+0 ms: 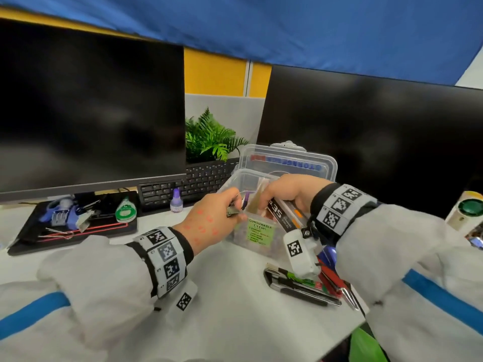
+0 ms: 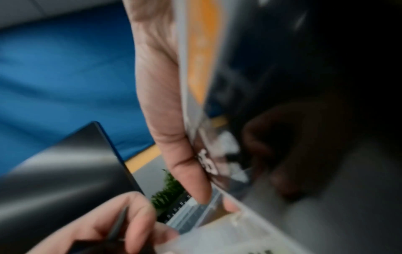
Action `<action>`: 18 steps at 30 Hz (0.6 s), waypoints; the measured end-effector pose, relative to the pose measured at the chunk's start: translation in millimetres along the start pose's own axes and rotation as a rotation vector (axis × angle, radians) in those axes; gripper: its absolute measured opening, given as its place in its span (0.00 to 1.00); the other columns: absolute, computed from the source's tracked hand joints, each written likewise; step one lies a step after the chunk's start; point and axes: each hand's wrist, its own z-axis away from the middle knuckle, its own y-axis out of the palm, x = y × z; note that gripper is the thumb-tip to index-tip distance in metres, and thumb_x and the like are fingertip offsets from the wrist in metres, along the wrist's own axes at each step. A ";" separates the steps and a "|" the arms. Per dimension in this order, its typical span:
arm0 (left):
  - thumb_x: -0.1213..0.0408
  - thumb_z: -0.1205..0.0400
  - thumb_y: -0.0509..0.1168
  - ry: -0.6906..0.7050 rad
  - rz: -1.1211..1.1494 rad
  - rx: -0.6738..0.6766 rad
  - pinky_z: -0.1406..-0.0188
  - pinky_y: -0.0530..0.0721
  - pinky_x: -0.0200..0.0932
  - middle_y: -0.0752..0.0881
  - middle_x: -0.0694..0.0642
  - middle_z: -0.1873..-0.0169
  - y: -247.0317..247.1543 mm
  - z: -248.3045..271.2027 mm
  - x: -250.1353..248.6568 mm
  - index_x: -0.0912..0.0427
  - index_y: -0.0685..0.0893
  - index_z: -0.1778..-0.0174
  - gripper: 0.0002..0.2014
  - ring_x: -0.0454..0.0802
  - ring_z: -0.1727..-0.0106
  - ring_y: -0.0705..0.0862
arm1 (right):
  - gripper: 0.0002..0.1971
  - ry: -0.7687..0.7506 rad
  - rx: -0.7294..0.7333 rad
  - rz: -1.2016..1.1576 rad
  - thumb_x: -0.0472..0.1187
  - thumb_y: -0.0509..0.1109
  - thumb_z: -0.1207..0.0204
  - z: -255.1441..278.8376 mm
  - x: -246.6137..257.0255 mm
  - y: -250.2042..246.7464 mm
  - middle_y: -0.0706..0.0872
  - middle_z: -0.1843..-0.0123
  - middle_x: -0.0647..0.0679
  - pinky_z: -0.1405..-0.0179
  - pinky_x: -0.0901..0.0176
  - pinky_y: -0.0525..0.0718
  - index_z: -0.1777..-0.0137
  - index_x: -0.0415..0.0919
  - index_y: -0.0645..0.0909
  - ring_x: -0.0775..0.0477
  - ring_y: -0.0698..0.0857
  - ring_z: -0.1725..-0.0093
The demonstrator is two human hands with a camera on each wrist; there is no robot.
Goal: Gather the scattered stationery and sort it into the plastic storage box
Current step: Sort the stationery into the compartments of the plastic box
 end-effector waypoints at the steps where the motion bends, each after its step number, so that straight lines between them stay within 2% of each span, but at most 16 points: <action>1: 0.58 0.21 0.75 -0.003 0.012 -0.001 0.61 0.84 0.48 0.87 0.49 0.60 -0.1 -0.1 -0.2 0.47 0.74 0.60 0.13 0.50 0.61 0.83 | 0.09 0.022 0.054 0.012 0.33 0.70 0.23 -4.1 0.8 -2.5 0.88 0.62 0.38 0.59 0.50 0.87 0.46 0.29 0.82 0.42 0.86 0.67; 3: 0.58 0.21 0.75 -0.004 0.021 -0.002 0.60 0.85 0.50 0.88 0.49 0.60 -0.3 0.1 -0.5 0.47 0.74 0.61 0.14 0.51 0.60 0.84 | 0.07 0.057 0.159 0.037 0.34 0.66 0.22 -9.9 2.5 -5.2 0.85 0.66 0.41 0.68 0.57 0.86 0.48 0.31 0.81 0.46 0.84 0.72; 5: 0.58 0.21 0.75 -0.006 0.014 0.001 0.61 0.84 0.49 0.87 0.49 0.60 -0.4 0.4 -1.3 0.46 0.73 0.62 0.15 0.49 0.62 0.83 | 0.08 0.093 0.242 0.062 0.35 0.64 0.22 -15.3 3.8 -6.6 0.85 0.67 0.42 0.72 0.60 0.86 0.48 0.32 0.80 0.48 0.85 0.74; 9: 0.57 0.21 0.75 -0.005 0.010 0.006 0.61 0.84 0.48 0.87 0.50 0.61 -0.6 0.6 -3.7 0.46 0.73 0.61 0.14 0.49 0.63 0.82 | 0.08 0.121 0.298 0.199 0.37 0.63 0.22 -20.5 11.1 -3.3 0.86 0.67 0.41 0.71 0.62 0.86 0.56 0.33 0.81 0.48 0.85 0.73; 12: 0.57 0.21 0.75 -0.004 0.012 0.012 0.65 0.81 0.46 0.85 0.50 0.63 -1.0 1.0 -4.3 0.47 0.74 0.60 0.13 0.47 0.67 0.78 | 0.08 0.130 0.331 0.296 0.38 0.64 0.23 -23.1 16.1 1.5 0.86 0.67 0.42 0.69 0.62 0.86 0.57 0.34 0.83 0.48 0.85 0.72; 18: 0.55 0.21 0.74 -0.017 -0.015 0.027 0.59 0.86 0.52 0.85 0.48 0.62 -1.1 0.1 -4.8 0.46 0.74 0.60 0.13 0.47 0.63 0.82 | 0.09 0.130 0.389 0.375 0.35 0.61 0.21 -27.7 18.6 5.0 0.87 0.69 0.43 0.71 0.62 0.86 0.58 0.35 0.83 0.48 0.87 0.74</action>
